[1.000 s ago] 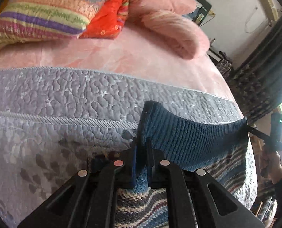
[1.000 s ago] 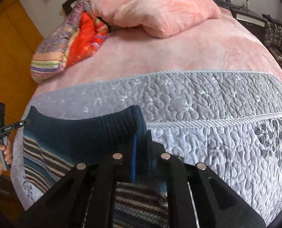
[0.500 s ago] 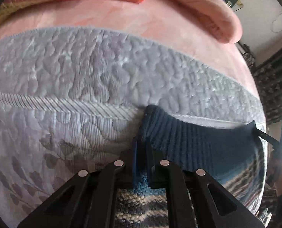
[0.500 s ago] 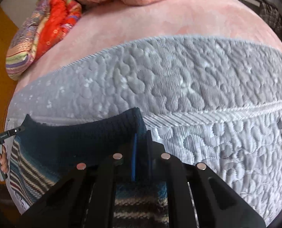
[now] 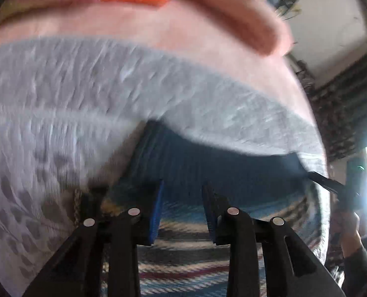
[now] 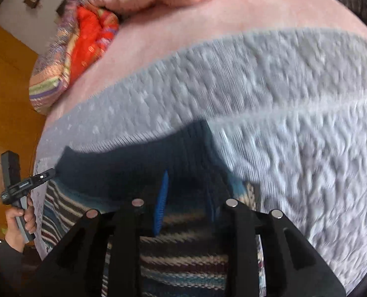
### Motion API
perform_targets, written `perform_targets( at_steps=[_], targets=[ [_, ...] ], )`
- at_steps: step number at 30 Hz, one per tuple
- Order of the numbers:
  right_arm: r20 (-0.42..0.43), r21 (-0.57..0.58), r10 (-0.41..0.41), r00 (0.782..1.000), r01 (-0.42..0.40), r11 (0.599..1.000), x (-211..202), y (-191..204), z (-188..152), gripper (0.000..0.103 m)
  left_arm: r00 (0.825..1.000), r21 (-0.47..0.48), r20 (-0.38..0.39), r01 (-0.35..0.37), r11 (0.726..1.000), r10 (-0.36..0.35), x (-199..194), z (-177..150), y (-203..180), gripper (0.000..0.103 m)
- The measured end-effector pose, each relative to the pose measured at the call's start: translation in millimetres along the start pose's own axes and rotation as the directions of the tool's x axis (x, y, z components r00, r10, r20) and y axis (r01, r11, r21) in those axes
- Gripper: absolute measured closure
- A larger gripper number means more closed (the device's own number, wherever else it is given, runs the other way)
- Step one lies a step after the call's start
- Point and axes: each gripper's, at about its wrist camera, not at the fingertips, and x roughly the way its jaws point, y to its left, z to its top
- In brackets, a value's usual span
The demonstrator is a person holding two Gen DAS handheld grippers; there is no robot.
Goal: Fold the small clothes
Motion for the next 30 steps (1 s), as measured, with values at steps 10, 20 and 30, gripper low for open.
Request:
perform_targets(
  at_steps=[10, 20, 30],
  targets=[
    [0.005, 0.053, 0.138, 0.99, -0.138, 0.989, -20.1, -0.3, -16.4, 0.094, 0.989, 0.01, 0.049, 0.141, 0.99, -0.141, -35.5, -21.2, -1.3, 0.093],
    [-0.032, 0.014, 0.17, 0.985, -0.17, 0.985, -17.5, 33.2, -49.0, 0.094, 0.997, 0.021, 0.043, 0.067, 0.998, -0.068, -37.1, -58.5, 0.8, 0.097],
    [-0.135, -0.036, 0.2, 0.971, -0.206, 0.978, 17.7, 73.2, -108.7, 0.101, 0.995, 0.045, -0.036, 0.095, 0.994, -0.093, -22.8, -144.0, 0.2, 0.1]
  ],
)
